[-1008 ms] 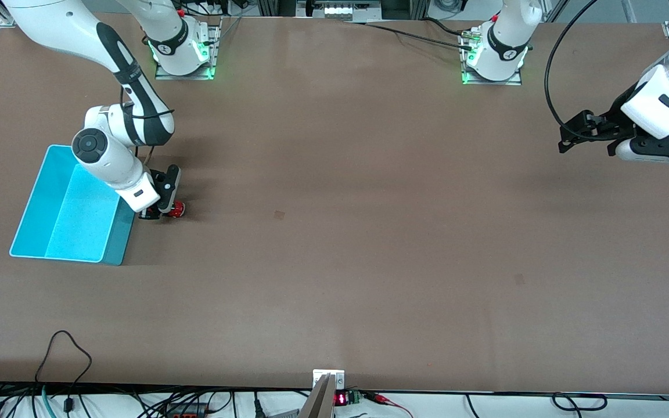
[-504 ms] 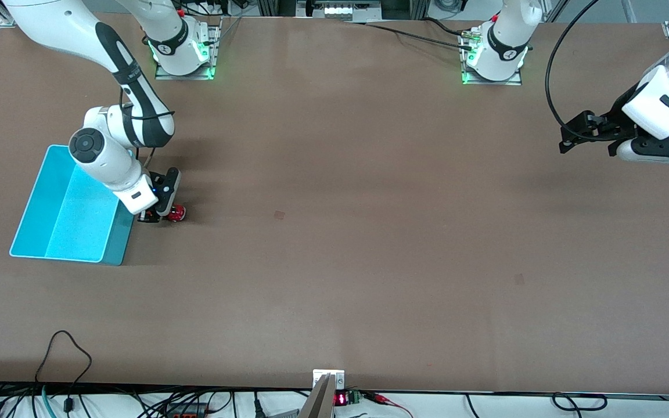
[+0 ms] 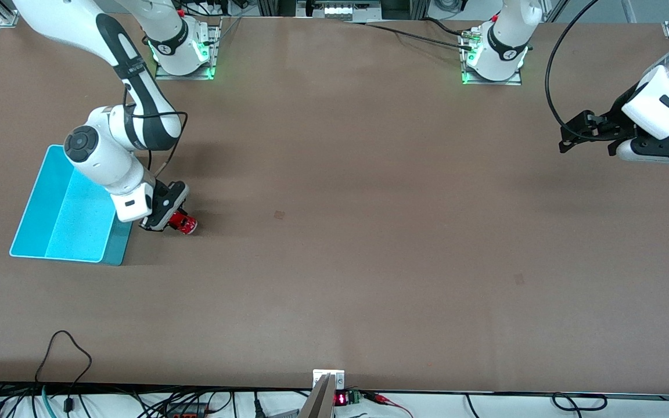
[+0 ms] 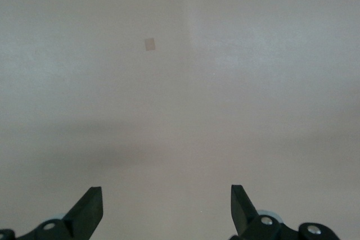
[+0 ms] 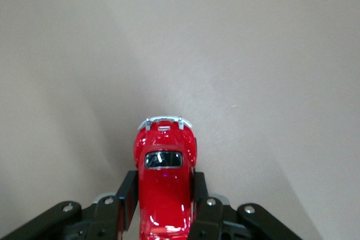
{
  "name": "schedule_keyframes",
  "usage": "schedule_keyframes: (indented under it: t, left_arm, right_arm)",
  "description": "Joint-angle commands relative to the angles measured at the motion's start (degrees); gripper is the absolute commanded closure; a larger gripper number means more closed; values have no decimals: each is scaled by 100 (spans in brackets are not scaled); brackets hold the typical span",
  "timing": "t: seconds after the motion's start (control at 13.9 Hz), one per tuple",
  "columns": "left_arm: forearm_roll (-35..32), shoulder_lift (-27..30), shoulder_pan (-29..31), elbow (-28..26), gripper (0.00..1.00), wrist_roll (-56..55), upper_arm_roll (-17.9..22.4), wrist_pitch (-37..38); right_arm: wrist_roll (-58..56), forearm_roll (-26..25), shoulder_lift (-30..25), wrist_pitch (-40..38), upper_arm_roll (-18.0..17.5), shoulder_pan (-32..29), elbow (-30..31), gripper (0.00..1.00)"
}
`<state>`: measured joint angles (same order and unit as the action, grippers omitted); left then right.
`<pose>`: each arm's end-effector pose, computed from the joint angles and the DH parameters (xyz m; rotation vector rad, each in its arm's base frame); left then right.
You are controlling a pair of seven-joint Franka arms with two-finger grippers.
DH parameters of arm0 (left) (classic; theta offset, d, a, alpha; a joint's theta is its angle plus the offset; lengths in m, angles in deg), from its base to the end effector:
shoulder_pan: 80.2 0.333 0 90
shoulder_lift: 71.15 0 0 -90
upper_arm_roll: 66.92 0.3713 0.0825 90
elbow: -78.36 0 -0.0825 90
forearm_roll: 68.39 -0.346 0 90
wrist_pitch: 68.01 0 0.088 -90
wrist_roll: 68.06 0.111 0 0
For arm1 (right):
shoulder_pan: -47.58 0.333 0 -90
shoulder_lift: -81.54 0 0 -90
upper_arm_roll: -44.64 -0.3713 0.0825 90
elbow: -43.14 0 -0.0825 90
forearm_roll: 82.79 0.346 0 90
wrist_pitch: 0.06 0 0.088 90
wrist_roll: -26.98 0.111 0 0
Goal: Wind red beetle toy and store in blue box
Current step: 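Lift the car with the right gripper over the blue box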
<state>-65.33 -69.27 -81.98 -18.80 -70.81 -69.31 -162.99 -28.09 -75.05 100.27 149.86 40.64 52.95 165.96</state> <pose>0.5081 -0.0430 0.6458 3.0900 -0.0309 -0.0129 0.5733 0.0894 0.3417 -2.7116 -1.4943 -0.2672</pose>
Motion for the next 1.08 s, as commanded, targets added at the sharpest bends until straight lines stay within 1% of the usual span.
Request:
schedule_keyframes:
  t: [0.0, 0.14, 0.29, 0.36, 0.43, 0.58, 0.65, 0.79, 0.94, 1.01]
  left_arm:
    - [-33, 13, -6, 83, 0, -7, 10, 120]
    - [-33, 5, -7, 101, 0, 2, 10, 111]
    - [-33, 5, -6, 101, 0, -7, 10, 120]
    - [-33, -4, -6, 92, 0, 2, 10, 111]
    - [-33, 4, -6, 92, 0, 2, 10, 103]
    - [-33, 5, -6, 101, 0, 2, 10, 103]
    - [-33, -4, -6, 92, 0, 2, 10, 103]
    - [-33, 4, -6, 92, 0, 2, 10, 120]
    - [-33, -4, -6, 92, 0, 2, 10, 103]
    - [-33, -4, -6, 92, 0, 2, 10, 103]
  right_arm:
    - [943, 88, -185, -524, 22, -9, -301, 94]
    - [1478, 88, -229, -770, 127, -35, -442, 94]
    - [2444, 36, -317, -1025, 347, -35, -539, 94]
    - [2753, 35, -334, -1374, 435, -44, -687, 94]
    - [3069, 18, -343, -1726, 584, -44, -837, 94]
    - [3659, -323, -317, -2482, 1048, -53, -1127, 94]
    - [3792, -482, -282, -2546, 1190, -105, -1137, 94]
    - [3924, -553, -264, -2660, 1375, -289, -1137, 94]
    - [4371, -842, -238, -2766, 1665, -308, -1137, 93]
    - [4425, -904, -177, -2784, 1736, -325, -1137, 92]
